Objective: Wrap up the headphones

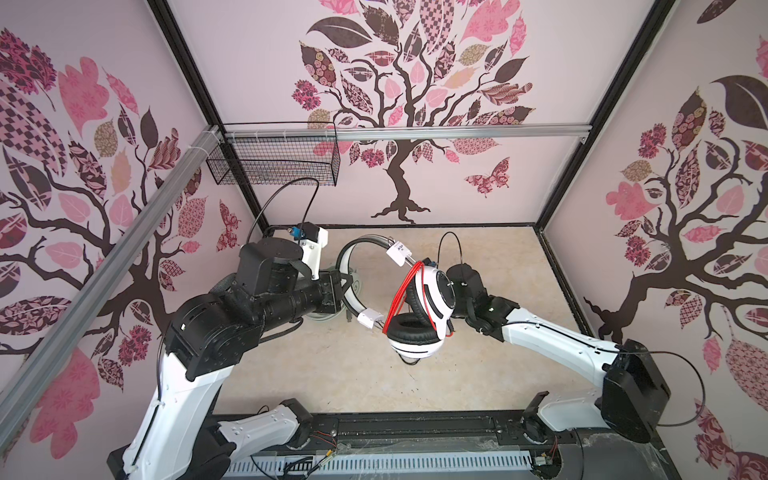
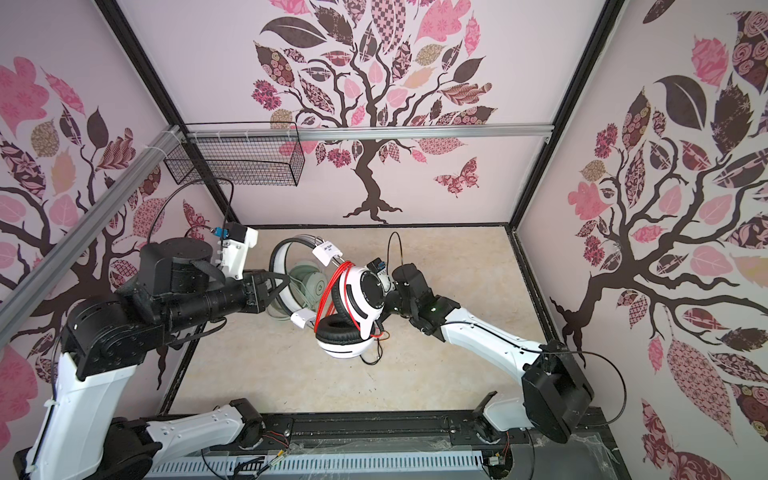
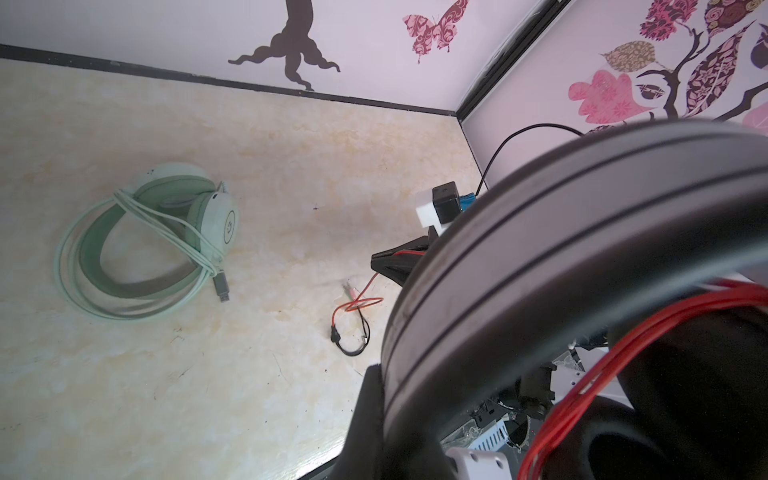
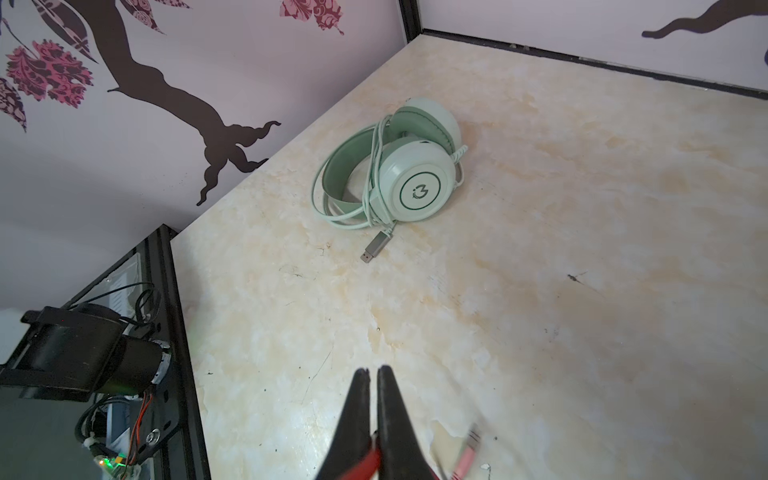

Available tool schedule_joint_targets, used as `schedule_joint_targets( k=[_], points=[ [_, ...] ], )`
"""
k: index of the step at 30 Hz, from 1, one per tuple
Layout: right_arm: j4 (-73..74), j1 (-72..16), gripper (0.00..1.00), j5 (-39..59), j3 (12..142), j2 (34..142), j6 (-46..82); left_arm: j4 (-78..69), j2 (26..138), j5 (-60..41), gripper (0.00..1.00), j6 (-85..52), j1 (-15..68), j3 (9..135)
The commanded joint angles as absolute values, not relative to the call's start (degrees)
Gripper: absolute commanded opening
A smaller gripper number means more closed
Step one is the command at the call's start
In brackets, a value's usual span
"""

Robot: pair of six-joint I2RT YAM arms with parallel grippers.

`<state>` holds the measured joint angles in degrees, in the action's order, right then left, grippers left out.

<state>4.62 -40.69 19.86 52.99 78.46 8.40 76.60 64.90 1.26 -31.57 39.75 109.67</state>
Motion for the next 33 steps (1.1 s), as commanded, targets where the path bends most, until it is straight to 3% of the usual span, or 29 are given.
schedule_joint_targets(
  k=[1,7,21,33],
  points=[
    [6.7,-40.5,0.06,20.9,51.9,79.0,10.2,73.1,65.8,0.3,0.0,-32.6,39.8,116.2],
    [8.7,-40.5,0.07,20.7,50.0,79.2,11.1,73.6,69.3,0.6,0.0,-32.8,39.8,123.2],
    [15.7,-40.5,0.14,23.4,46.1,82.4,15.2,72.3,72.4,-0.3,0.0,-33.7,39.6,126.9],
    [20.6,-40.5,0.25,24.3,41.1,82.8,17.7,72.7,73.1,0.7,0.0,-33.3,39.3,128.5]
  ],
)
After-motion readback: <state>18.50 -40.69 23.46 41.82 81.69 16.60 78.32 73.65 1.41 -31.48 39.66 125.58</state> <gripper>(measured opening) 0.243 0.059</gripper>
